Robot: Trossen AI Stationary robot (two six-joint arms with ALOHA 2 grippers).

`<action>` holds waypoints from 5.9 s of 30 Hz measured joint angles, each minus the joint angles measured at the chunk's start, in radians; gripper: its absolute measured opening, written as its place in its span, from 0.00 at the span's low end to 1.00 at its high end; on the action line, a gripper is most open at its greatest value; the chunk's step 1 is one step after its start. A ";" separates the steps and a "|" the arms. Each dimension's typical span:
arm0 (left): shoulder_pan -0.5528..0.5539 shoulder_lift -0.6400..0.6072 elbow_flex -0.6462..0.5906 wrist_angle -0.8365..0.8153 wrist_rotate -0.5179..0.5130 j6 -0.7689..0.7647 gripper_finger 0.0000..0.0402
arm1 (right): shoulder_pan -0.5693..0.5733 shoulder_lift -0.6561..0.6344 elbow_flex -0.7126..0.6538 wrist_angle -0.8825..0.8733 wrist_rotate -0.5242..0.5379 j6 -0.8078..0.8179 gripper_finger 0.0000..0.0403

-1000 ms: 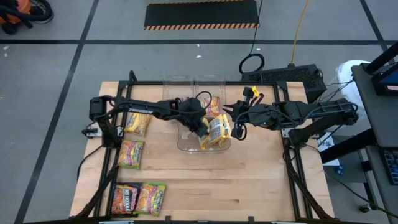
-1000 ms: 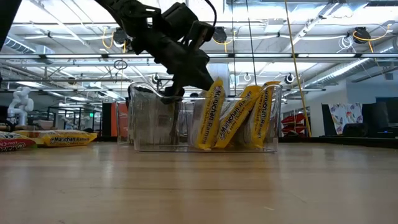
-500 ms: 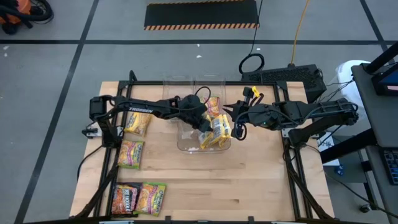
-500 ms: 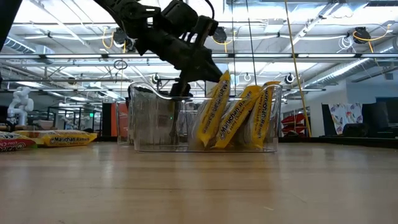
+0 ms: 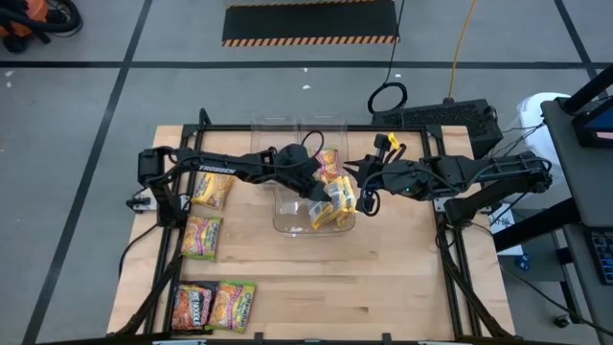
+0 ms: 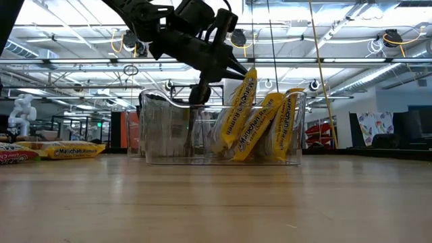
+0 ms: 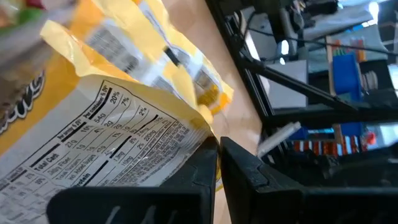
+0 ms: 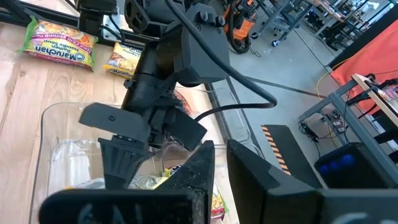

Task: Sort Maruchan noodles
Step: Put the yellow noodle pack into the bottom transparent bin, then put the green noodle pack into the top right transparent bin

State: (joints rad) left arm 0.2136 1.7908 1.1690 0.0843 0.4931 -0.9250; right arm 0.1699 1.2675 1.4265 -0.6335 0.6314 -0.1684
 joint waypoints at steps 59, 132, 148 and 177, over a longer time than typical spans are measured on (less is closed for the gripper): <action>-0.007 0.000 0.002 -0.132 -0.109 0.269 0.16 | 0.000 0.000 0.000 0.000 -0.001 0.000 0.10; -0.111 -1.139 0.000 -1.390 -0.521 0.344 0.20 | -0.035 0.757 0.546 0.582 -0.681 0.101 0.10; -0.111 -1.212 0.000 -1.447 -0.512 0.383 0.20 | 0.024 0.876 0.547 0.709 -0.740 0.424 0.10; -0.111 -1.217 0.000 -1.554 -0.490 0.453 0.20 | 0.123 0.877 0.265 0.919 -0.816 1.083 0.22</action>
State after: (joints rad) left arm 0.1031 0.5743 1.1694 -1.4698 0.0032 -0.4720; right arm 0.2929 2.1441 1.6913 0.2856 -0.1844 0.9150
